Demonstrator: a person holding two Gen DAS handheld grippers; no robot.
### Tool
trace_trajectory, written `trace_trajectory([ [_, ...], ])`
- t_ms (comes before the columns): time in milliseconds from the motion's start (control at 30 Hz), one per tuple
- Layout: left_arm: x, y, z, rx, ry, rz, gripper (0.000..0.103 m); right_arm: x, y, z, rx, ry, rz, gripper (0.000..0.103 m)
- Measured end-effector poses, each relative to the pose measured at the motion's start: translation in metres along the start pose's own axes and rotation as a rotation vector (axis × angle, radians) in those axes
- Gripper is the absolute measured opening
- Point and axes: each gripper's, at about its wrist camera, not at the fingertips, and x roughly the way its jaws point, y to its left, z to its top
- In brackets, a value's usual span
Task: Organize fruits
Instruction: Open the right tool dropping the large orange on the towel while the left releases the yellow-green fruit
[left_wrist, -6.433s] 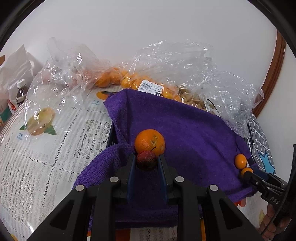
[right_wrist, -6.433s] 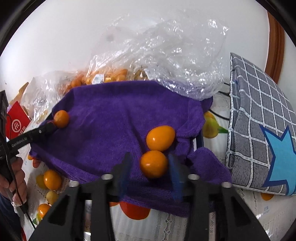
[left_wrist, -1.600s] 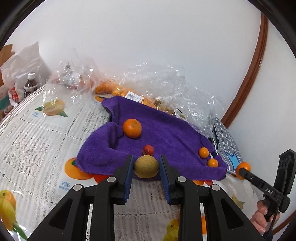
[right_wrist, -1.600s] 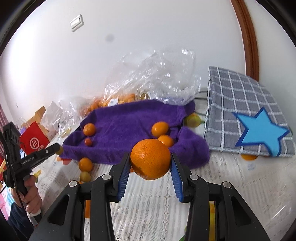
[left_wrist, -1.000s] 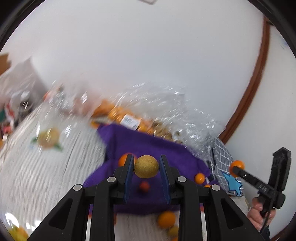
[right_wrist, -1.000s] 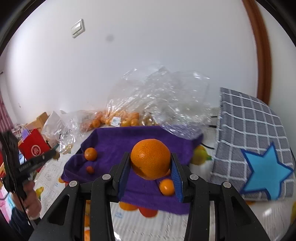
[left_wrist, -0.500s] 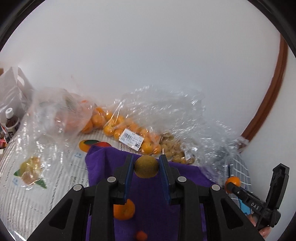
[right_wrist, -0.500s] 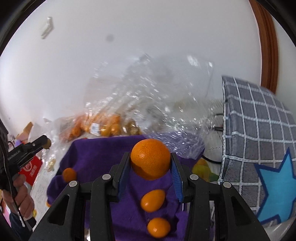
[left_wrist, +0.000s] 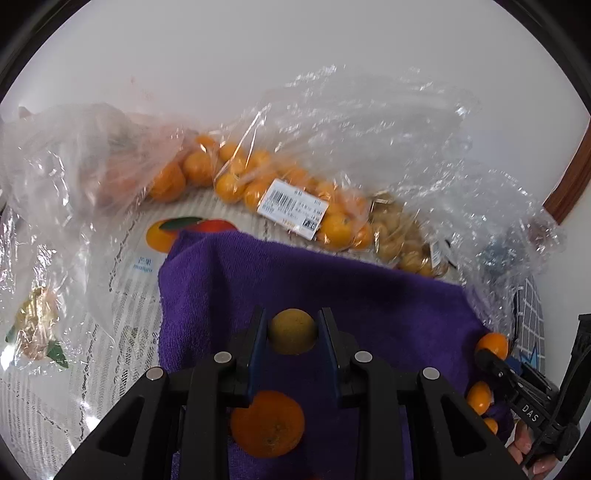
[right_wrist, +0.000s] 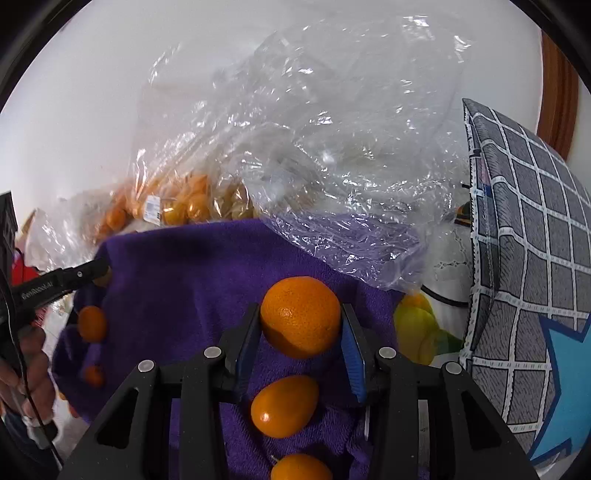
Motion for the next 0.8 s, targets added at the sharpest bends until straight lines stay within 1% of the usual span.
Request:
trace_trajectory([
  [200,0.012,0.003,-0.003,0.006,0.049,0.022,0.027,0.017,0.008,-0.003,-0.029,0.039,-0.025,0.042],
  [333,0.019,0.002,-0.004,0.003,0.079,0.027,0.027,0.020,0.014,-0.005,-0.045,0.037,-0.033,0.043],
  [367,0.020,0.002,-0.004,0.001,0.085,0.026,0.027,0.021,0.013,-0.005,-0.045,0.034,-0.033,0.044],
  [433,0.021,0.001,-0.004,0.003,0.085,0.026,0.027,0.018,0.013,-0.005,-0.045,0.021,-0.022,0.050],
  [467,0.021,-0.001,-0.004,0.015,0.084,0.031,0.027,0.015,0.012,-0.006,-0.044,0.017,-0.018,0.056],
  [500,0.022,-0.002,-0.005,0.024,0.084,0.033,0.031,0.013,0.012,-0.005,-0.042,0.011,-0.014,0.060],
  [533,0.022,-0.004,-0.005,0.035,0.087,0.036,0.033,0.009,0.011,-0.006,-0.039,0.004,-0.007,0.062],
  [600,0.024,-0.010,-0.005,0.053,0.087,0.057,0.039,0.002,0.010,-0.008,-0.032,-0.011,0.004,0.068],
  [667,0.019,-0.013,-0.004,0.063,0.075,0.071,0.043,-0.012,0.007,-0.011,-0.026,-0.037,-0.012,0.069],
  [733,0.008,-0.018,-0.002,0.072,0.050,0.062,0.046,-0.025,0.007,-0.013,-0.006,-0.055,-0.023,0.069],
  [800,-0.003,-0.022,0.001,0.078,0.023,0.050,0.049,-0.038,0.005,-0.017,0.020,-0.068,-0.010,0.069],
])
